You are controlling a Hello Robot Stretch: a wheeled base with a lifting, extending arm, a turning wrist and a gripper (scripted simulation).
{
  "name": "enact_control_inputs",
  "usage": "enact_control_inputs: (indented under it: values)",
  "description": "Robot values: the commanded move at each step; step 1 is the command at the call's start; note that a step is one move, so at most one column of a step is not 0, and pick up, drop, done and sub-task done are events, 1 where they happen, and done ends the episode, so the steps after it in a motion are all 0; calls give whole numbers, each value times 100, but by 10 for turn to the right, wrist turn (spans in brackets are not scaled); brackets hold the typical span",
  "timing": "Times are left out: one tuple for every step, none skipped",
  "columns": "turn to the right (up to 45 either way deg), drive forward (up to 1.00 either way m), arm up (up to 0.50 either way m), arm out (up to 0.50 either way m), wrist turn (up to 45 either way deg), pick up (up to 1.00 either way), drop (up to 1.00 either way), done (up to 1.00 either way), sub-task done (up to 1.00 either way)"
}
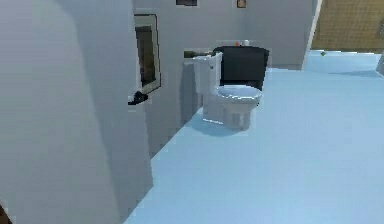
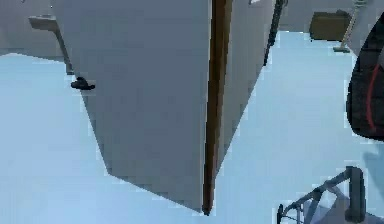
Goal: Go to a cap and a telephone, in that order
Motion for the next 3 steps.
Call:
enact_control_inputs:
  values:
    - [300, 0, 0, 0, 0, 0, 0, 0, 0]
    - [0, 100, 0, 0, 0, 0, 0, 0, 0]
    - [0, 40, 0, 0, 0, 0, 0, 0, 0]
